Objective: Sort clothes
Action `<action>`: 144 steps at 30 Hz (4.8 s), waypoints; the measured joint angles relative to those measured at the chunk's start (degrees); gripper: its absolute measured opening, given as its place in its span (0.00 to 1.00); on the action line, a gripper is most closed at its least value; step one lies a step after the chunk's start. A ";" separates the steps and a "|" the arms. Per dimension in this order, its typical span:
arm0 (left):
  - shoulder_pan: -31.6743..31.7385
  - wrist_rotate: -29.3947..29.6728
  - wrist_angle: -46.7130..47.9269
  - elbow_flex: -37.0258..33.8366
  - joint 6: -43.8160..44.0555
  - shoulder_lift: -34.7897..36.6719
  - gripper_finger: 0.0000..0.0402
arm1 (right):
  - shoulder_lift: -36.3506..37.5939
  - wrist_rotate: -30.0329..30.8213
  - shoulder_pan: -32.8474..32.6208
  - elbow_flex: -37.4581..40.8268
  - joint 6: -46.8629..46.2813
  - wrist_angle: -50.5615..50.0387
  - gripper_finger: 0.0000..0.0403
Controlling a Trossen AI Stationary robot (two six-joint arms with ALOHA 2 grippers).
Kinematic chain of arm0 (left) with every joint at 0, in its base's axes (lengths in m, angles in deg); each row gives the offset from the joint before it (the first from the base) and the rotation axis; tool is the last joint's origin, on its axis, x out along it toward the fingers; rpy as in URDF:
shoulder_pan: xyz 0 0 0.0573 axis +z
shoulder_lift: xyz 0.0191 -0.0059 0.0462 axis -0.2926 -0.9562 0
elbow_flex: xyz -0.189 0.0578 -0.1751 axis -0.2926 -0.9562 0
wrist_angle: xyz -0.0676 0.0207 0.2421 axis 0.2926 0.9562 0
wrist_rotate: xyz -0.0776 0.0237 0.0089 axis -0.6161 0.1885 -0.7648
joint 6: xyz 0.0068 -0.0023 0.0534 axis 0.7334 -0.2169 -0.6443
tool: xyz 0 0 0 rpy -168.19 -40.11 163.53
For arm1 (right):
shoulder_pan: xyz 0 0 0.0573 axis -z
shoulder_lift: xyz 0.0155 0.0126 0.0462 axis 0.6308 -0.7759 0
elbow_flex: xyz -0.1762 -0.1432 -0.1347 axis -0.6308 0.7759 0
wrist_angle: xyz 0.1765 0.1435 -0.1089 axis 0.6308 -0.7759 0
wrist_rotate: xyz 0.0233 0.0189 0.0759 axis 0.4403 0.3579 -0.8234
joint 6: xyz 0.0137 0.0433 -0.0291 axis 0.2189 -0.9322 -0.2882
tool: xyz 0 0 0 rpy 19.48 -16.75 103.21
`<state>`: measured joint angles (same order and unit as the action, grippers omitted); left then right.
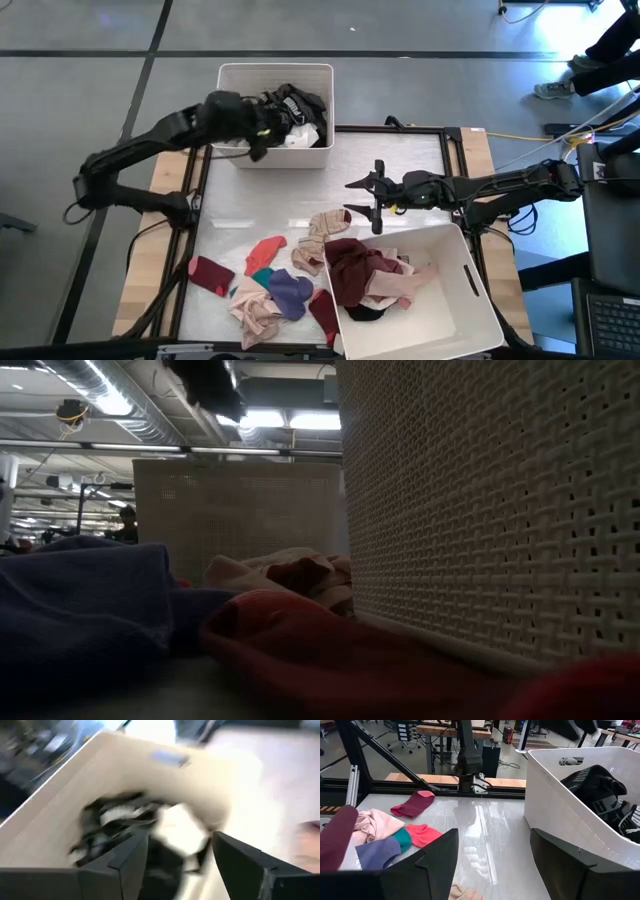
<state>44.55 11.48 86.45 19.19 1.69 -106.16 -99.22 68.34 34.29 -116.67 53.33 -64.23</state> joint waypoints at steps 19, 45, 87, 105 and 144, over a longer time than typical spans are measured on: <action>-33.30 -1.92 1.81 -18.61 20.99 5.24 0.52 | 0.00 -0.04 -0.02 0.00 -0.33 -0.17 0.62; -47.05 -5.77 -37.09 -31.95 20.52 -20.58 0.52 | 0.00 -0.11 -0.02 0.00 -0.37 -0.04 0.62; -43.33 12.03 -28.88 -39.87 -1.51 42.36 0.52 | -45.66 -9.26 2.25 -59.51 -7.62 -40.39 0.62; -43.33 13.85 -24.95 -39.87 0.70 42.67 0.52 | -57.67 -18.79 2.23 -60.63 -8.77 -51.16 0.62; -43.33 13.76 -26.51 -39.89 -0.88 42.84 0.52 | -60.17 -13.32 -2.91 -80.86 -4.42 -71.25 0.02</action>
<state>1.22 25.24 59.94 -20.69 0.81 -63.32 -159.39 55.02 31.38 -197.53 48.91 -135.47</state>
